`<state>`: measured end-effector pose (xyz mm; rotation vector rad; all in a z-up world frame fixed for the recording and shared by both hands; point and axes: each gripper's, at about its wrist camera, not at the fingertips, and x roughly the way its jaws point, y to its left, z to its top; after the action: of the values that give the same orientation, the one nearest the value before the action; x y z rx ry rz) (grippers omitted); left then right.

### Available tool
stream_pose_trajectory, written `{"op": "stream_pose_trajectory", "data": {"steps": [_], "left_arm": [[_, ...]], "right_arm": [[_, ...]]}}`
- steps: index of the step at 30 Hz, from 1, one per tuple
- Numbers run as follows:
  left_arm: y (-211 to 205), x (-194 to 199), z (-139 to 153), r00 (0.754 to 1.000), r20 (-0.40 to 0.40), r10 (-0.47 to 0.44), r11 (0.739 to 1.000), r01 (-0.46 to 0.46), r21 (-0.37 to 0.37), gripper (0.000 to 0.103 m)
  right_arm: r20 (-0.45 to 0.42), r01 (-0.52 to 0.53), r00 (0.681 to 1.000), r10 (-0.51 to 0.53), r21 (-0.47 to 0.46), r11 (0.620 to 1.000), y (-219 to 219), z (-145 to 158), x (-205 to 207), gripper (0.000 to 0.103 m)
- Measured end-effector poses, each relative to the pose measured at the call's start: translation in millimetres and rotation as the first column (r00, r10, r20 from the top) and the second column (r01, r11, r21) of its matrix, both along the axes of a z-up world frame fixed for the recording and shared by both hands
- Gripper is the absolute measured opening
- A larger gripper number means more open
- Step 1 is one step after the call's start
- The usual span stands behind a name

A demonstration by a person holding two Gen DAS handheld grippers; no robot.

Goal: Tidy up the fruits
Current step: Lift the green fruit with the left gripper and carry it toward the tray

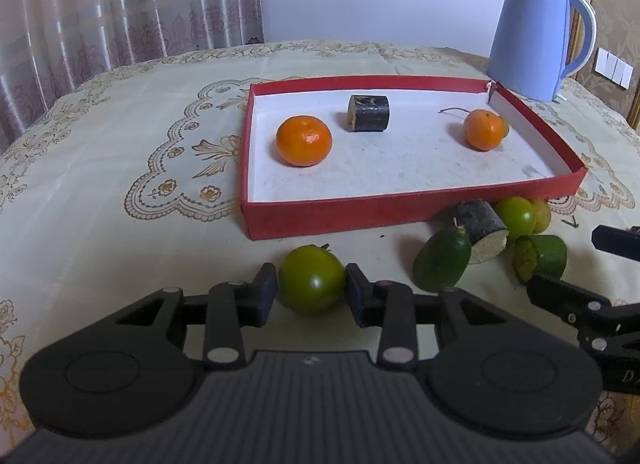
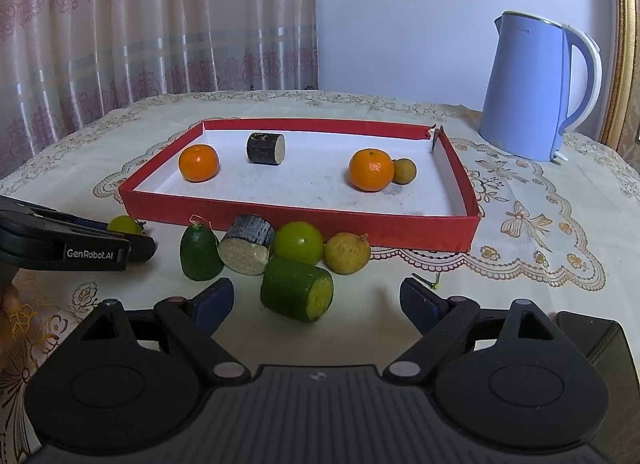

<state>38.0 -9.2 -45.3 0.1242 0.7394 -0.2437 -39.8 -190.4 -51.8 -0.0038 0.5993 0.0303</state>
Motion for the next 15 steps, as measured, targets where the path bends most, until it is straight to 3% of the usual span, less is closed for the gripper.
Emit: {"op": "stream_pose_trajectory", "data": {"steps": [15], "left_arm": [[9, -8, 12, 0.999, 0.031, 0.009, 1.0, -0.008, -0.028, 0.031]], "right_arm": [[0.001, -0.003, 1.0, 0.003, 0.002, 1.0, 1, 0, -1, 0.091]]}}
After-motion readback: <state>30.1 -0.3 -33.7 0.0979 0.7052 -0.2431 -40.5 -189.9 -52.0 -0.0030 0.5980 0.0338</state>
